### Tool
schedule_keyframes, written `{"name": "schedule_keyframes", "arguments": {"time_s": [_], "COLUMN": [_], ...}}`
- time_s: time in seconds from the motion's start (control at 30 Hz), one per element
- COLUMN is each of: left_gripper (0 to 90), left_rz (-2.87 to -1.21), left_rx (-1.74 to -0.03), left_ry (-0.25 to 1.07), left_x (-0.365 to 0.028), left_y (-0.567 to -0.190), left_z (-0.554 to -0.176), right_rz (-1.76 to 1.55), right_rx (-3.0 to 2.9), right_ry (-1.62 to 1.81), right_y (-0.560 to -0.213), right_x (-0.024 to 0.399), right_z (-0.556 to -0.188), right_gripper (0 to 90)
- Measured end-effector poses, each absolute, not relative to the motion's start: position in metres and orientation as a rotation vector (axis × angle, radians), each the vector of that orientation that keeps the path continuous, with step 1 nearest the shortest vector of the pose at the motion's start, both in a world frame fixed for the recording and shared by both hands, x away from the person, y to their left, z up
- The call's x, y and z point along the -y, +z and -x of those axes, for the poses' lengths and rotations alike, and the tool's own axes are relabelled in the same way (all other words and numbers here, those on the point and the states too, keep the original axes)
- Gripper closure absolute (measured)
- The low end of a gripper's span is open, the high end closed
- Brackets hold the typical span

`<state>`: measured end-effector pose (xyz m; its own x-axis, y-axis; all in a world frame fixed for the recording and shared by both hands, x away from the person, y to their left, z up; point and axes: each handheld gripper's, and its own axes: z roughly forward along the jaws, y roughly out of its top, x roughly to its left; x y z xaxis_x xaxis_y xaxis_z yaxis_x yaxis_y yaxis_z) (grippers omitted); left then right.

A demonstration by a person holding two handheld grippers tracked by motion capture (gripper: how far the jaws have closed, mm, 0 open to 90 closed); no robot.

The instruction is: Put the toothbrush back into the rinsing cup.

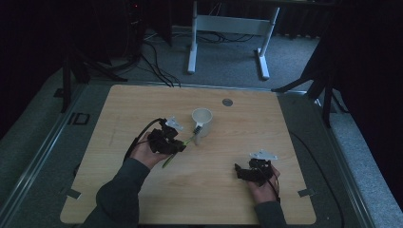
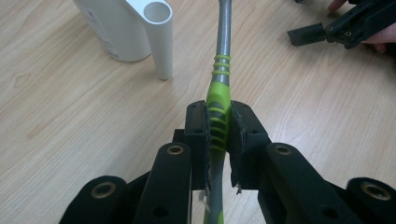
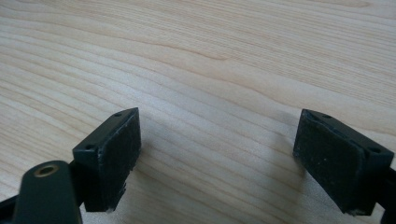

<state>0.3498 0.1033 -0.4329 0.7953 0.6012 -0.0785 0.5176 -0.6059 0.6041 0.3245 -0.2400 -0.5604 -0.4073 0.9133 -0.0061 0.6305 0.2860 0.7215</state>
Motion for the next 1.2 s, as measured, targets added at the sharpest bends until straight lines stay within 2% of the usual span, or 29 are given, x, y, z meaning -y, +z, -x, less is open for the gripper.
{"name": "schedule_keyframes", "arguments": {"time_s": [1.2], "left_gripper": [79.0], "left_rz": [-2.23], "left_rx": [-0.874], "left_ry": [0.237], "left_x": [-0.1076], "left_y": [-0.427], "left_z": [-0.3504], "right_rz": [-1.385], "right_rx": [-2.141], "right_ry": [0.907], "right_y": [-0.5604], "right_x": [0.24], "right_z": [-0.3246], "right_gripper": [14.7]}}
